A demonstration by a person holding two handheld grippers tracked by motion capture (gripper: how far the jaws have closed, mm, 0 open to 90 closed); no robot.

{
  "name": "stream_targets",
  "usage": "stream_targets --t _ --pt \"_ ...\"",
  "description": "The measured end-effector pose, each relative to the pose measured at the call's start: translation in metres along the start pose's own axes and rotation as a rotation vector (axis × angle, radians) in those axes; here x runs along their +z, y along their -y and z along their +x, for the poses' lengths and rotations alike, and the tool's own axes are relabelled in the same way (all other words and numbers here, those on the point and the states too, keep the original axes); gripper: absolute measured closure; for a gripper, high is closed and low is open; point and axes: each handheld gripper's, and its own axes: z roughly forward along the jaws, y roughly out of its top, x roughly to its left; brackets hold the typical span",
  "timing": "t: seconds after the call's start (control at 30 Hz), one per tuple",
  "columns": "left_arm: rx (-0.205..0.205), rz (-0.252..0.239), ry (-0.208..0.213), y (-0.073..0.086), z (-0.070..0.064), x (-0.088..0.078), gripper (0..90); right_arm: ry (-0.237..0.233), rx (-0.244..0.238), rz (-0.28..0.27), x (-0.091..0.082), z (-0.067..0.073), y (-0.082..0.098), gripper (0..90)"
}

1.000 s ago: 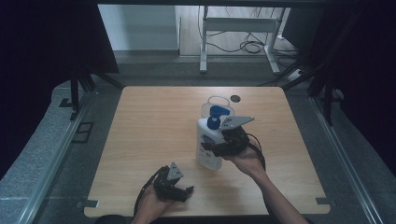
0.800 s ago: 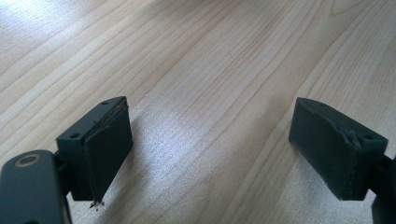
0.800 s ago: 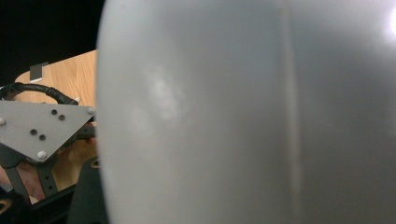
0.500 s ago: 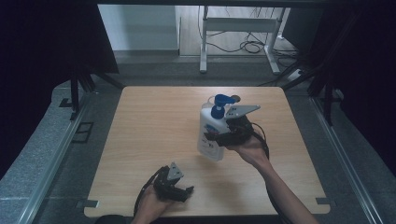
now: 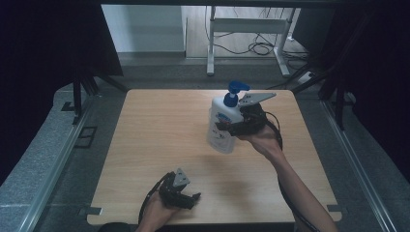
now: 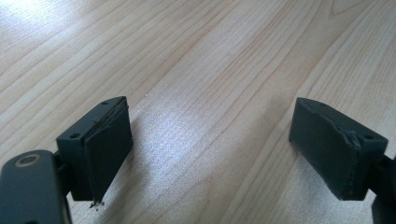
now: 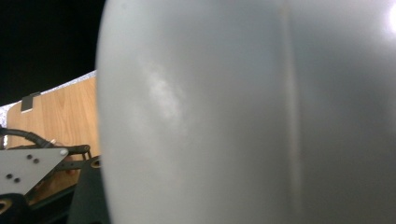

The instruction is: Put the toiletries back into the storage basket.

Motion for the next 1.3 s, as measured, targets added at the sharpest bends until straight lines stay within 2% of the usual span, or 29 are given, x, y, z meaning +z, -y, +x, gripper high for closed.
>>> stream_targets --t 0.07,0.77,1.3 --pt "-0.011 -0.005 0.001 0.000 -0.001 0.000 12.6 -0.001 -0.001 0.001 0.001 -0.003 -0.002 37.0" --pt "-0.010 -0.004 0.000 0.000 -0.001 0.000 12.6 -0.022 -0.037 0.002 0.001 -0.035 -0.026 37.1" --pt "-0.010 -0.005 0.000 0.000 -0.001 0.000 12.6 -0.007 -0.066 0.007 0.001 -0.059 -0.044 37.1"
